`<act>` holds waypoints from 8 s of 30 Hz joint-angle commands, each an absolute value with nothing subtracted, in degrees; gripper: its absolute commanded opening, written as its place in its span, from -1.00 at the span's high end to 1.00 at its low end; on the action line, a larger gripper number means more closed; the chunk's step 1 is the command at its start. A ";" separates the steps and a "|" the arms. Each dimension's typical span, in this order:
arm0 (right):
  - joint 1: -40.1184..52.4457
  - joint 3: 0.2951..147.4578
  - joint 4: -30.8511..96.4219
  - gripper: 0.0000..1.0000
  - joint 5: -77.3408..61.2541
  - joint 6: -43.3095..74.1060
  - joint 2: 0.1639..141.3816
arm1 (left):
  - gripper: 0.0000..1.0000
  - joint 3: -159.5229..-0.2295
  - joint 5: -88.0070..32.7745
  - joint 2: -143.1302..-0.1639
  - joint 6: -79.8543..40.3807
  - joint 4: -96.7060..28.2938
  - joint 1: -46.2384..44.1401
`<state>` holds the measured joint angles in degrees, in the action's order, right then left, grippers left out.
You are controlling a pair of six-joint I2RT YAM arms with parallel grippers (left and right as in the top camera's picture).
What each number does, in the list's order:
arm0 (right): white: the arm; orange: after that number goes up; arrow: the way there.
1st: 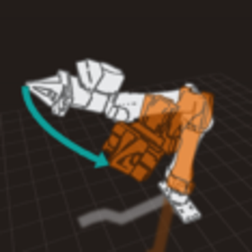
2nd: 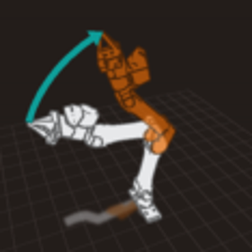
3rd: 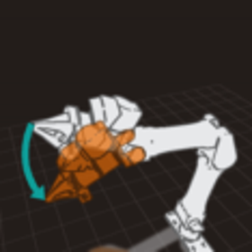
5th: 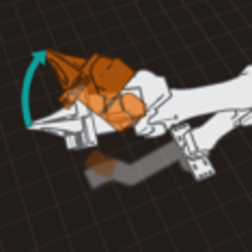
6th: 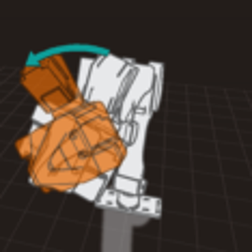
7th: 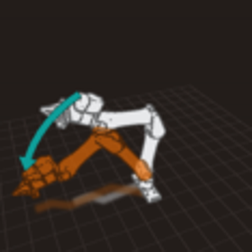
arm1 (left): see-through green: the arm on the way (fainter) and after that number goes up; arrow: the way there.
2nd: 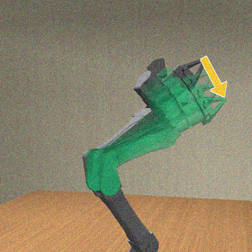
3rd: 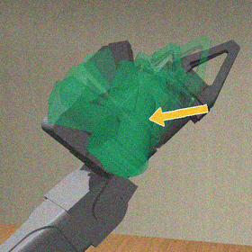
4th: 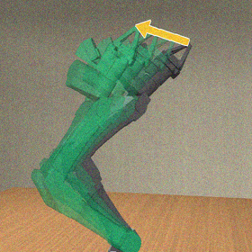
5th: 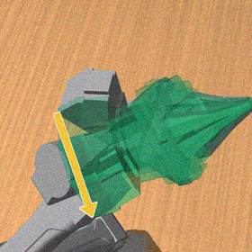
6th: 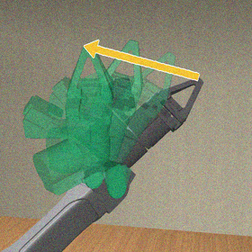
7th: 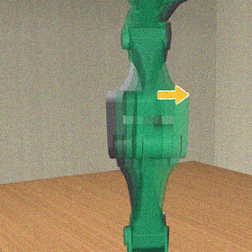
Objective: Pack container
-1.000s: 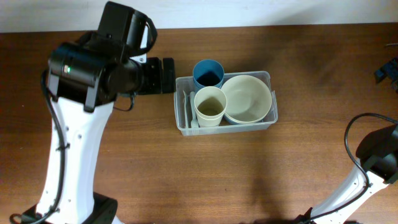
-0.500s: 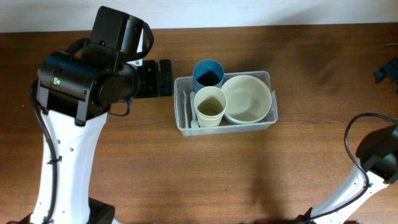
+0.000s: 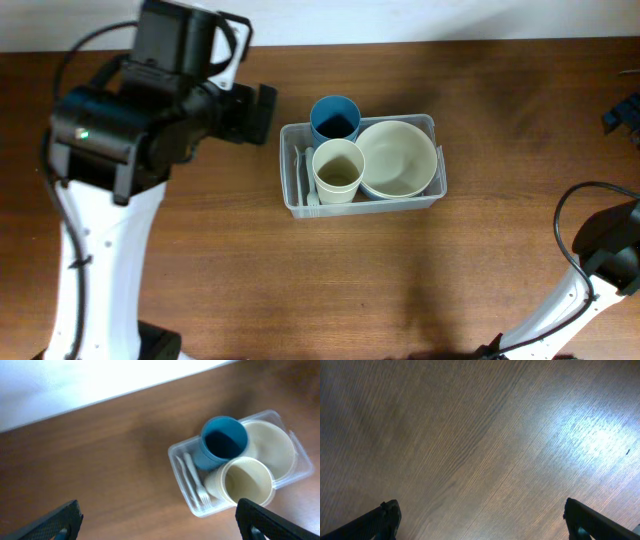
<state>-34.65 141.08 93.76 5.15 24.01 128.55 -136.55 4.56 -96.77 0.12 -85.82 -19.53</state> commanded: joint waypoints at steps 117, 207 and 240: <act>-32.03 138.82 84.27 -0.97 7.20 22.85 112.64 | -1.00 -0.49 -0.19 -0.30 1.74 -4.75 2.09; -4.89 0.32 4.08 -0.97 -5.41 -11.99 0.19 | -0.99 -0.49 -0.19 -0.30 1.74 -4.75 2.09; -4.91 0.32 4.05 -0.98 -5.39 -11.99 0.19 | -1.00 -0.49 -0.19 -0.30 1.74 -4.75 2.09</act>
<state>-4.58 0.58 3.68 -4.67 -12.05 0.73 -0.69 -0.56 -0.73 0.64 -4.40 1.76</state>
